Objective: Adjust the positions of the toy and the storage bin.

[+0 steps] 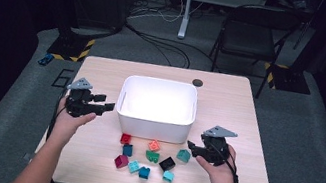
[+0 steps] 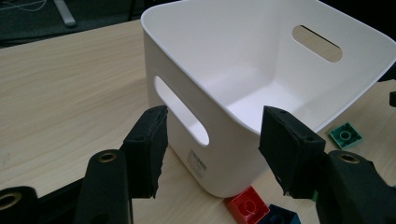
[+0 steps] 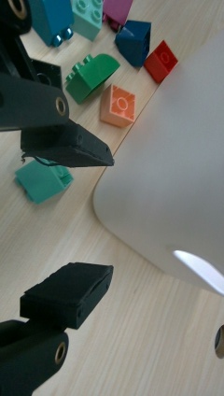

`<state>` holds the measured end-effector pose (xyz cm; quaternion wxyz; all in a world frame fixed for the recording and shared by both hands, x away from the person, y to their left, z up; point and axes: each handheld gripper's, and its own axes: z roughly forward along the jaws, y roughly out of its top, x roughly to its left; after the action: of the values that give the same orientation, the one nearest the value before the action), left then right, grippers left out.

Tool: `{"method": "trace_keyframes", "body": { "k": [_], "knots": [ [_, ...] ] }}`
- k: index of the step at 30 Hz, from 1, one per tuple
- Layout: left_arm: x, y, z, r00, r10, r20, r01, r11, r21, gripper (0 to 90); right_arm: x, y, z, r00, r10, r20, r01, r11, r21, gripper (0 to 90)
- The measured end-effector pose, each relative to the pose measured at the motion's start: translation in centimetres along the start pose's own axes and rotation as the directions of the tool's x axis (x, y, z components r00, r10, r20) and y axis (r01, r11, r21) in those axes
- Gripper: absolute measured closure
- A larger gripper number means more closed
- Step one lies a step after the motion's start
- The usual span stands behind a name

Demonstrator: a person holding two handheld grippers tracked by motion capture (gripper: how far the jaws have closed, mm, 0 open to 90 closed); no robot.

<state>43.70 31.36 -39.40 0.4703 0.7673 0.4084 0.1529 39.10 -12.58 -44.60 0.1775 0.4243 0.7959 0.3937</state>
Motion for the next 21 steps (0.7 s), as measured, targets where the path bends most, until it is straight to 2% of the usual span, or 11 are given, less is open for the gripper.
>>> {"method": "trace_keyframes", "body": {
  "k": [4,8,12,16,21],
  "knots": [
    [0.5,-0.3,-0.3,0.9996,0.005,-0.027,-0.005,1.0000,0.007,41.8,-0.4,-0.9,0.2,0.9997,0.023,-0.004,-0.023,0.999,0.029,41.7],
    [1.3,-0.8,-0.4,0.9991,-0.023,-0.037,0.023,0.9997,0.002,41.8,-0.4,-1.5,0.6,0.9995,-0.032,0.004,0.031,0.999,0.037,43.3],
    [1.8,-1.2,-0.5,0.9986,-0.026,-0.047,0.026,0.9996,0.006,41.8,-0.3,-2.0,1.0,0.9972,-0.075,-0.008,0.075,0.997,0.035,43.3],
    [2.4,-1.6,-0.8,0.9964,-0.021,-0.082,0.022,0.9996,0.017,41.7,-0.2,-2.4,1.5,0.9936,-0.113,-0.004,0.113,0.993,0.040,45.2],
    [3.1,-1.8,-1.3,0.9947,-0.047,-0.092,0.047,0.9989,-0.001,41.7,-0.4,-2.7,1.7,0.9945,-0.104,-0.016,0.104,0.994,0.027,46.4]
  ]
}}
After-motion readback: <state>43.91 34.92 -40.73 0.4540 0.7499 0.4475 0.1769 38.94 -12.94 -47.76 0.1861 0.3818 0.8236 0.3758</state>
